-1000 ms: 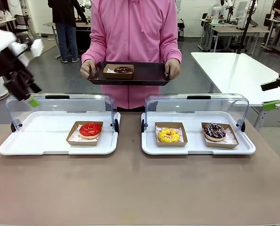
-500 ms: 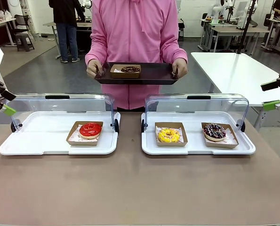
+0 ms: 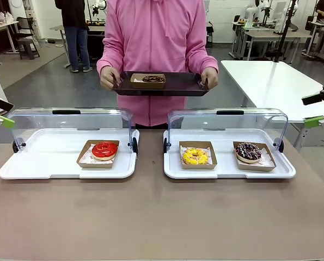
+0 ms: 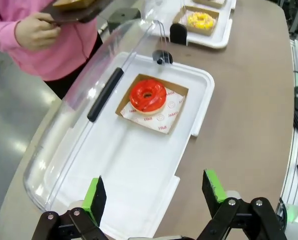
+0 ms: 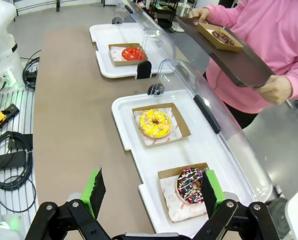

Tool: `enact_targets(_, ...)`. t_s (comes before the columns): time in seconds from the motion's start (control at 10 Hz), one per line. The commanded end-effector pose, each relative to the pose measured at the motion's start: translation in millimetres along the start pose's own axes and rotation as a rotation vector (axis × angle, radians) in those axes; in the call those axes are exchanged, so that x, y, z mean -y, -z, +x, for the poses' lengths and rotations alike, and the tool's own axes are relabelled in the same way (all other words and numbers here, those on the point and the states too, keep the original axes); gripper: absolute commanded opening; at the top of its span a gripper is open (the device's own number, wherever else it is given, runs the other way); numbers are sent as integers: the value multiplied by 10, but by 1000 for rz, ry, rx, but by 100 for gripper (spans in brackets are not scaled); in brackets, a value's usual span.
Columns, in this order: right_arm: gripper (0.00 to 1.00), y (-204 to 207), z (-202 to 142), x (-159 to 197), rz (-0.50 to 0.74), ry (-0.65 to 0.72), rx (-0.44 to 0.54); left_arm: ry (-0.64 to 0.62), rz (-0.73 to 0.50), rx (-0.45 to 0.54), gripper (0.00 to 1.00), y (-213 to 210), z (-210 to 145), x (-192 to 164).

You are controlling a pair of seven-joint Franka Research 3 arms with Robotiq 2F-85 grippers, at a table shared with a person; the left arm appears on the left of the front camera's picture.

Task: Provide the desired donut to the person.
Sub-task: Pick up and lift the Paper togo box containing the Donut pointed at by the person.

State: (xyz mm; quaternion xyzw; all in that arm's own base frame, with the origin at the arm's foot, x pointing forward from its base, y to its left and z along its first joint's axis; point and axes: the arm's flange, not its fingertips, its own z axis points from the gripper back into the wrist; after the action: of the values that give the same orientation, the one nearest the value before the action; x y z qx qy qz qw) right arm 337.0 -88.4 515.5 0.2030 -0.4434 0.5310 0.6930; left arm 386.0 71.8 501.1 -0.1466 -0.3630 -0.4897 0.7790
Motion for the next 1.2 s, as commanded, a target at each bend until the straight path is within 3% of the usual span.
enact_targets(0.0,100,15,-1,17,0,-11,19,11,18,115,100,48,-108,2)
enact_targets(0.3,100,15,-1,17,0,-11,19,31,31,187,100,6,-65,-21)
enact_targets(0.7,100,15,-1,17,0,-11,19,29,15,191,100,40,-91,-60)
enact_targets(0.8,100,15,-1,17,0,-11,19,45,-14,145,100,66,-57,-73)
enact_targets(1.1,100,15,-1,17,0,-11,19,7,17,174,100,28,-50,-31)
